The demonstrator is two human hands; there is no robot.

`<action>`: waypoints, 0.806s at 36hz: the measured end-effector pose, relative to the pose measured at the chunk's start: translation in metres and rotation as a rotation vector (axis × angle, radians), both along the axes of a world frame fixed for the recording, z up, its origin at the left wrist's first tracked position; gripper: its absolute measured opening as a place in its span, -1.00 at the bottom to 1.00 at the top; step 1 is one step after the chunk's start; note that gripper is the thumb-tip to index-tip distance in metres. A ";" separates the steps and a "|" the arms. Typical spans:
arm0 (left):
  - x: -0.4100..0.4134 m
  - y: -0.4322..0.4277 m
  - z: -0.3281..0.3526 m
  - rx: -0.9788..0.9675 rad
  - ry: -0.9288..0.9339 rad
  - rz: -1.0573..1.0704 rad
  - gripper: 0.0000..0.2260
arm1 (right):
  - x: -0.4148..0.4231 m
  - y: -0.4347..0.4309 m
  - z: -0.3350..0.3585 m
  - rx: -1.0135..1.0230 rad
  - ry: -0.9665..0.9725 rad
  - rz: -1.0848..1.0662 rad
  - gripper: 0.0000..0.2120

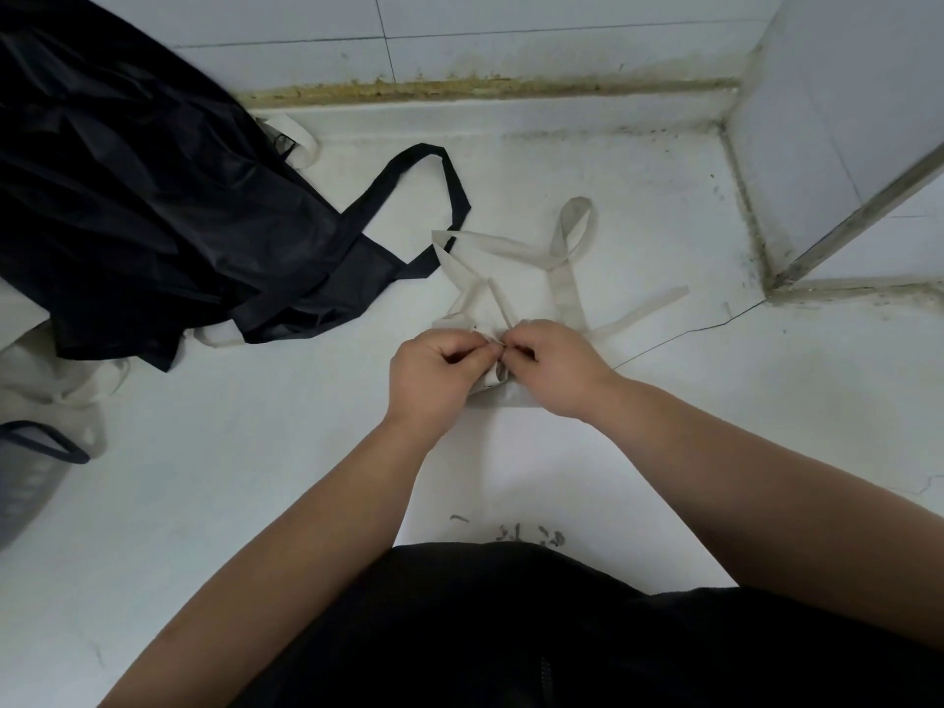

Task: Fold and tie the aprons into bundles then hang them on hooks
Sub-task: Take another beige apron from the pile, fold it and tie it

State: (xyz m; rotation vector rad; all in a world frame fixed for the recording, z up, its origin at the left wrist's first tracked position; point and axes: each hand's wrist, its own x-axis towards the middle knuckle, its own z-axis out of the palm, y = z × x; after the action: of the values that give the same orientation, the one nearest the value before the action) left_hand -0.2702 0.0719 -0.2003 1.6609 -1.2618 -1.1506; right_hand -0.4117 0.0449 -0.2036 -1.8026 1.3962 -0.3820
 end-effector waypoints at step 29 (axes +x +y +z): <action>-0.002 0.005 -0.002 0.041 0.141 0.045 -0.85 | -0.005 0.010 0.001 0.012 -0.082 -0.077 -0.80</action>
State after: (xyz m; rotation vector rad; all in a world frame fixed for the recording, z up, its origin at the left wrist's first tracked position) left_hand -0.2726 0.0774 -0.2028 1.5998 -1.1147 -1.2505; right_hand -0.4166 0.0546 -0.2026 -1.7082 1.4105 -0.4818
